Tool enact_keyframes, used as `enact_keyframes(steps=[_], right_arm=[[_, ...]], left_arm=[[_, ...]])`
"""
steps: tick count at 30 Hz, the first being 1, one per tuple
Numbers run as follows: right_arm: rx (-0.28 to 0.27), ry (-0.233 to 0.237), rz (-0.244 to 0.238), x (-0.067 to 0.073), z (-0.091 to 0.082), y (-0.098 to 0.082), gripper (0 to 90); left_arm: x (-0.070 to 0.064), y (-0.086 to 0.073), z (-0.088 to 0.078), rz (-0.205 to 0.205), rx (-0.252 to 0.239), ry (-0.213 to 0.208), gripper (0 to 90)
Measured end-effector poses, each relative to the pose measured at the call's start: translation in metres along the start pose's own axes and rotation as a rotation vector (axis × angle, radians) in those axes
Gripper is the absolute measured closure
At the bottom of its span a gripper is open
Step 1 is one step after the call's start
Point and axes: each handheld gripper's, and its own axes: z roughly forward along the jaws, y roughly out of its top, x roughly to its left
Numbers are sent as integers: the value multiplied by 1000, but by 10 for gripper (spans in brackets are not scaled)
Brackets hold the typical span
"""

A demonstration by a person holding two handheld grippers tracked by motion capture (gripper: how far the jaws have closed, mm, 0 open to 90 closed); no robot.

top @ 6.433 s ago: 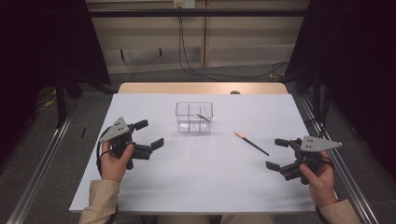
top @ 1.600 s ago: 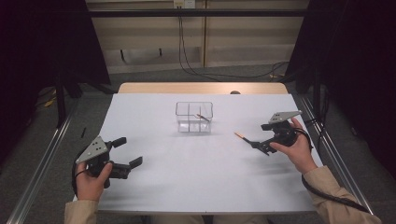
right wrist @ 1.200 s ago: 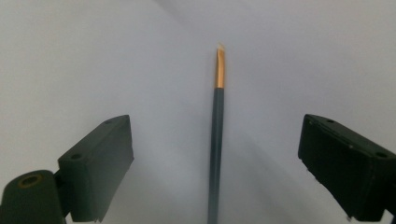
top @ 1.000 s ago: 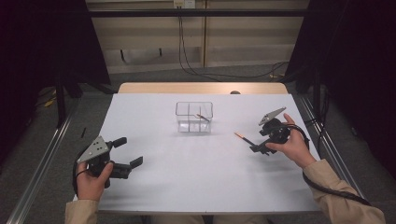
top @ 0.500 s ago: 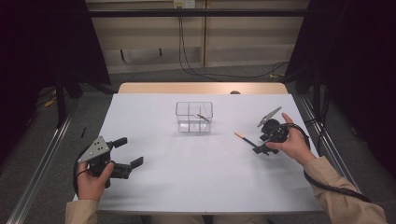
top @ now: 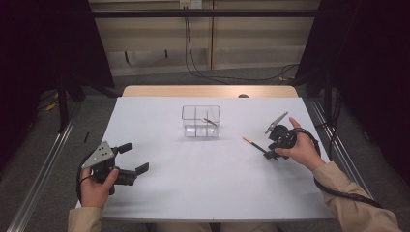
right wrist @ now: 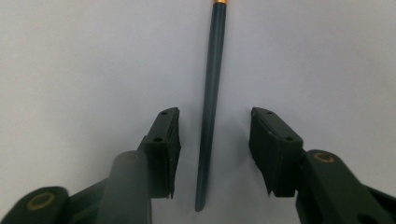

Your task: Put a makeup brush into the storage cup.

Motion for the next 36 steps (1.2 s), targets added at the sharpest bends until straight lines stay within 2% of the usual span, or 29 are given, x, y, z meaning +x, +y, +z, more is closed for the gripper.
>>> enact_keyframes(steps=[3,6,8,9,11,17,21,25,27,32,36], right_arm=[[13,7,-15,2,-1,1,698],[33,3,-36,6,-1,4,737],[50,-2,-31,7,0,6,744],[58,-2,-21,7,0,7,746],[71,1,30,5,1,10,757],[60,7,114,0,1,8,840],[58,14,130,-2,1,8,847],[63,-6,103,1,1,9,848],[61,-1,108,1,1,8,848],[62,-29,89,4,1,9,850],[52,-16,100,3,0,8,851]], left_arm=[[-1,0,1,-2,1,-3,11],[0,0,1,3,4,-6,11],[0,0,1,3,5,-5,11],[0,0,1,0,4,-6,11],[0,-1,1,0,4,-4,11],[0,0,1,-2,4,-5,11],[0,0,2,-2,5,-3,11],[0,0,3,4,9,-5,11],[-1,0,4,-3,9,-8,11],[-1,0,4,2,20,-6,11],[-1,0,3,-3,14,-5,11]])
